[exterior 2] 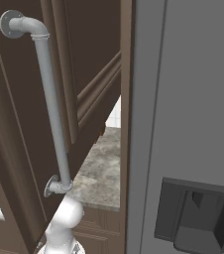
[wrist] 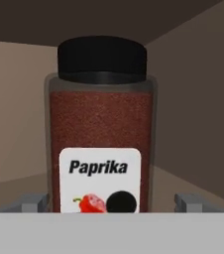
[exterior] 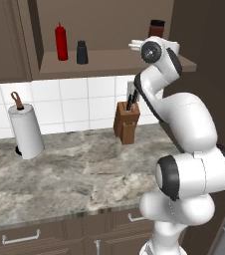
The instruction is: Collect the paprika, ketchup, and shaker from the cabinet and place them next to the stove.
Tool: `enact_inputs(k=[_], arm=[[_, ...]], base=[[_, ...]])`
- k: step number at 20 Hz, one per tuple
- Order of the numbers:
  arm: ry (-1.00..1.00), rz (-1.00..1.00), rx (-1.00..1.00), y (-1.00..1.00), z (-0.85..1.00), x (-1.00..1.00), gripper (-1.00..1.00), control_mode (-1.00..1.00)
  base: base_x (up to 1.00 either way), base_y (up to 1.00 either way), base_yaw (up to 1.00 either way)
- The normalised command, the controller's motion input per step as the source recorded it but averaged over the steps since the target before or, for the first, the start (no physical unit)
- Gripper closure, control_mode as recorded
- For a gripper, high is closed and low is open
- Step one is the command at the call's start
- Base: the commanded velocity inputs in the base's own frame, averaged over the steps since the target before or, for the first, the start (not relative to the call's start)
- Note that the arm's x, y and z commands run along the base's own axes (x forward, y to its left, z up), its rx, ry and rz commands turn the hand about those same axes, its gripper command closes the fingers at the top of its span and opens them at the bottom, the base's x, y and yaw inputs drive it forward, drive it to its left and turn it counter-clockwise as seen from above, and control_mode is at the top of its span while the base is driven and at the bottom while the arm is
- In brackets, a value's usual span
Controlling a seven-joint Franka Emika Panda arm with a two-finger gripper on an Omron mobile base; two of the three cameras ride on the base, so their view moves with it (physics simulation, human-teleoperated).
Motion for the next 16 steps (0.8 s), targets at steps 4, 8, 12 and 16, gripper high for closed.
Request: enact_inputs(k=[4, 8, 12, 16], arm=[[0.0, 0.0, 0.0, 0.01, 0.0, 0.03, -1.0, -1.0], [0.02, 0.0, 0.0, 0.07, 0.0, 0.1, -1.0, -1.0], [0.05, 0.0, 0.0, 0.14, 0.0, 0.23, -1.0, -1.0], [0.06, 0.0, 0.0, 0.16, 0.0, 0.25, 1.0, -1.0]], base=[[0.0, 0.0, 0.0], [0.0, 0.0, 0.0], [0.0, 0.0, 0.0], [0.0, 0.0, 0.0]])
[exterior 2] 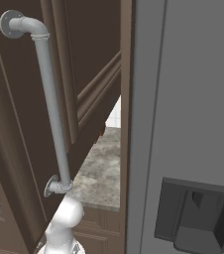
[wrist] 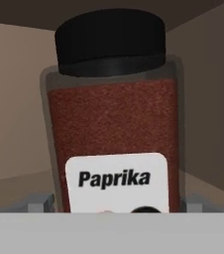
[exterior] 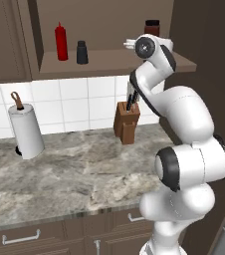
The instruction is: Collect the paprika, ketchup, and shaker from the cabinet and place them next to the stove.
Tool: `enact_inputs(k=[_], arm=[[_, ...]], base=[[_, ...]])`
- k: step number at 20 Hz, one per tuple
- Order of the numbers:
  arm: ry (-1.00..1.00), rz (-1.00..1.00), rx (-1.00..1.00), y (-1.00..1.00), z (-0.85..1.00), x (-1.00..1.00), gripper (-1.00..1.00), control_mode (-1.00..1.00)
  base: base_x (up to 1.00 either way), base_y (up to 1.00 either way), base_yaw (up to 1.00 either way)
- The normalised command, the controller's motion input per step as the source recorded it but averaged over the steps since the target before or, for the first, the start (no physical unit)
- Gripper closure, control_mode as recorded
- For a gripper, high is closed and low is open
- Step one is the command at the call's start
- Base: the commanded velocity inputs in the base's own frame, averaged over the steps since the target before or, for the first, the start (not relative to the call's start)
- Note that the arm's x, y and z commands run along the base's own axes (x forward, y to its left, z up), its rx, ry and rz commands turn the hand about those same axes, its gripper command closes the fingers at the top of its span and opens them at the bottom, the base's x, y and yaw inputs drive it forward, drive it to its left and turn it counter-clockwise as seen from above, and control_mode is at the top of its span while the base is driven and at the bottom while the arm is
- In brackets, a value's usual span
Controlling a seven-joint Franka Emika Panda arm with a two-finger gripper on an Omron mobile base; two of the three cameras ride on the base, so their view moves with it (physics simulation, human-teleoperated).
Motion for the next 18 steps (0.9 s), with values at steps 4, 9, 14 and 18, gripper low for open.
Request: enact_inputs(k=[4, 9, 14, 18], arm=[[0.01, 0.0, 0.0, 0.02, 0.0, 0.01, 1.0, -1.0], [0.0, 0.0, 0.0, 0.0, 0.0, -0.01, 1.0, -1.0], [-0.05, 0.0, 0.0, 0.0, 0.0, -0.2, 1.0, -1.0], [-0.11, 0.0, 0.0, 0.0, -0.03, -0.4, 1.0, -1.0]], base=[[0.0, 0.0, 0.0], [0.0, 0.0, 0.0], [0.0, 0.0, 0.0], [0.0, 0.0, 0.0]])
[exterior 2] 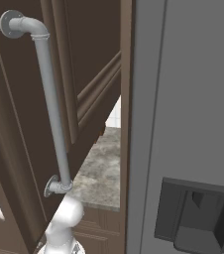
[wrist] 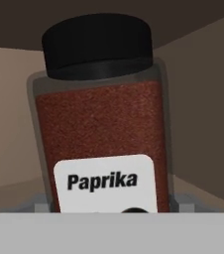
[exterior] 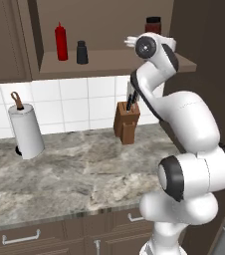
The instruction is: Collect the paprika, ketchup, and shaker from the cabinet and place them next to the stove.
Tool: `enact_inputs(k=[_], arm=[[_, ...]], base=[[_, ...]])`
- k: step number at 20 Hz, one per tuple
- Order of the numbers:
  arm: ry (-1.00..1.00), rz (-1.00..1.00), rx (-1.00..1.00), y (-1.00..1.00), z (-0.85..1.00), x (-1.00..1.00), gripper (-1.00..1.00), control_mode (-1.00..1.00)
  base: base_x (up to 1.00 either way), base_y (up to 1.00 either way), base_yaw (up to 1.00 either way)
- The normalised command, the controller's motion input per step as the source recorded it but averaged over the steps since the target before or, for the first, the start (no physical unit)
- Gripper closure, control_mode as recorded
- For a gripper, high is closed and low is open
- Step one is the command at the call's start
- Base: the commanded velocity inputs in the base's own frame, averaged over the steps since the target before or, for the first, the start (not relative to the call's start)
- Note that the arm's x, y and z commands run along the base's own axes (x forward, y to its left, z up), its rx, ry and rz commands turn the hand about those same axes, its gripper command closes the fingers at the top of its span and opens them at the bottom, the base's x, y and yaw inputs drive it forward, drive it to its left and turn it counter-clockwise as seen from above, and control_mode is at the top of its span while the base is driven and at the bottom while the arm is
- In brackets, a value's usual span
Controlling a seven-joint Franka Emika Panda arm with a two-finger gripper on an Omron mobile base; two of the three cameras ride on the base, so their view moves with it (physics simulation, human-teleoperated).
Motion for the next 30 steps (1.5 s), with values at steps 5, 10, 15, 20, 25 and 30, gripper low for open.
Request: enact_inputs(k=[5, 10, 15, 20, 25, 30], arm=[[-0.21, 0.0, 0.0, 0.04, -0.15, -0.89, 1.0, -1.0], [-0.06, 0.0, 0.03, 0.13, -0.02, -0.89, 1.0, -1.0], [0.06, 0.0, 0.02, 0.39, -0.01, -0.73, 1.0, -1.0], [0.03, 0.0, 0.0, 0.23, 0.0, -0.81, 1.0, -1.0], [0.0, 0.0, 0.0, 0.09, 0.0, -0.87, 1.0, -1.0], [0.0, 0.0, 0.0, 0.09, -0.02, -0.85, 1.0, -1.0]], base=[[0.0, 0.0, 0.0], [0.0, 0.0, 0.0], [0.0, 0.0, 0.0], [0.0, 0.0, 0.0], [0.0, 0.0, 0.0], [0.0, 0.0, 0.0]])
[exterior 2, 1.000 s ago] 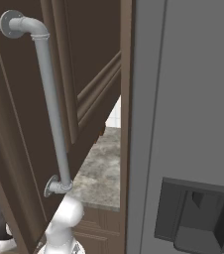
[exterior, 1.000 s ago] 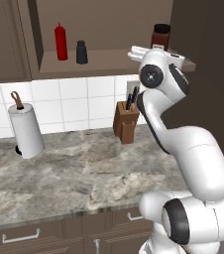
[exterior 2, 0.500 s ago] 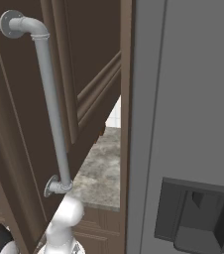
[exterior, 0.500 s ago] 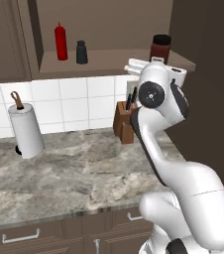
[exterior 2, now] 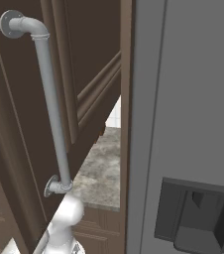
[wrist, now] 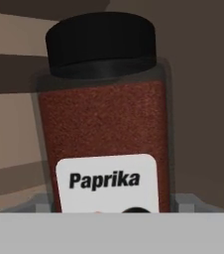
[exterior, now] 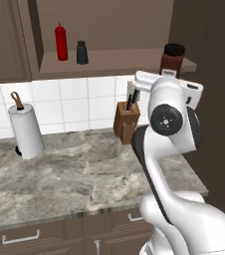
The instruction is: Collect the paprika, ketchup, and shaker from the cabinet and place them next to the stove.
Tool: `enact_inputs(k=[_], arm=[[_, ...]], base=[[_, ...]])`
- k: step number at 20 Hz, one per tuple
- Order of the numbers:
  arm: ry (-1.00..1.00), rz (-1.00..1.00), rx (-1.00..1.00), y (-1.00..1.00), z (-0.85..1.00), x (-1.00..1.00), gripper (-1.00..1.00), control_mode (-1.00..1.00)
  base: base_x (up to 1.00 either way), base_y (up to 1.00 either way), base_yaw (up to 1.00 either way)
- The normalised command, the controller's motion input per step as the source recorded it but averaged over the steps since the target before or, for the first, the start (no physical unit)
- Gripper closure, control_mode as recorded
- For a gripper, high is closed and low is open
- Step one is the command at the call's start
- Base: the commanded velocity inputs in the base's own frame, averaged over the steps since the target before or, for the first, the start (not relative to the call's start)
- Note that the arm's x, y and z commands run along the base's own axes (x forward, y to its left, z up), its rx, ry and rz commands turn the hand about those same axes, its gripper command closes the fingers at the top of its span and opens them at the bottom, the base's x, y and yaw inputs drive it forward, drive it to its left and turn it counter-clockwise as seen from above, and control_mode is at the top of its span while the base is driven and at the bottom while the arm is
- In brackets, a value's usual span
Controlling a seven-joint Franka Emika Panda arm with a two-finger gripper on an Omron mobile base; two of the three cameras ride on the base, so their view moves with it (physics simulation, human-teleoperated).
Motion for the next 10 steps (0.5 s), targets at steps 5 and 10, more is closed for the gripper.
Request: enact_inputs(k=[5, 10], arm=[[0.0, 0.01, 0.0, 0.19, -0.26, -0.73, 1.0, -1.0], [0.0, 0.01, 0.0, 0.1, -0.08, -0.09, 1.0, 1.0]], base=[[0.0, 0.0, 0.0], [-0.31, 0.55, 0.16]])
